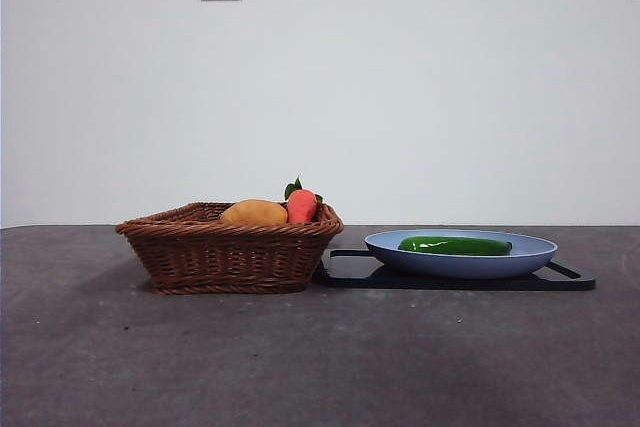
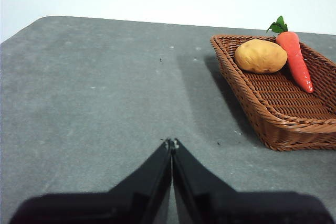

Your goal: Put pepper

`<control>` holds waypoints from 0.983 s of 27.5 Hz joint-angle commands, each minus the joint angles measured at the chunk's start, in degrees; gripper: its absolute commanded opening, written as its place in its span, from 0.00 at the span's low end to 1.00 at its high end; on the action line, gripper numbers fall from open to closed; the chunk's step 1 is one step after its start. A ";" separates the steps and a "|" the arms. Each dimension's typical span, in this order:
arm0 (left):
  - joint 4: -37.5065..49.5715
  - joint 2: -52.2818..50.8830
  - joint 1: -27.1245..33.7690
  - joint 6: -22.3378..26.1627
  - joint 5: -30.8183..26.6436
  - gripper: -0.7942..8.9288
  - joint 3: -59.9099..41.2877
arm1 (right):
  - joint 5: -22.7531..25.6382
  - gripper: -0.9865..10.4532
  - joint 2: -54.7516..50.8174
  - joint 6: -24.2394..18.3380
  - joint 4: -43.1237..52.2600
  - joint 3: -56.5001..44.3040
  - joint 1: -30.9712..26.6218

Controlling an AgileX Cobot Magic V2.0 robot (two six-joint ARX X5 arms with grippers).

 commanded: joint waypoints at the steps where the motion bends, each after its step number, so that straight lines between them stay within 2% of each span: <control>1: 0.72 -0.20 0.13 -0.52 0.24 0.09 -0.61 | 2.25 0.10 -4.50 2.51 6.71 -8.15 0.02; 5: 0.74 -0.20 0.13 -0.52 0.24 0.09 -0.61 | 7.32 0.10 -9.88 5.16 12.28 -17.33 0.07; 11: 0.72 -0.20 0.13 -0.52 0.24 0.09 -0.61 | 10.32 0.10 -16.00 6.25 14.05 -26.05 0.09; 21: 0.74 -0.20 0.15 -0.52 0.24 0.09 -0.61 | 10.23 0.10 -20.57 7.17 14.03 -34.60 0.09; 27: 0.74 -0.20 0.13 -0.52 0.24 0.09 -0.61 | 10.08 0.10 -21.05 7.52 12.26 -36.48 0.09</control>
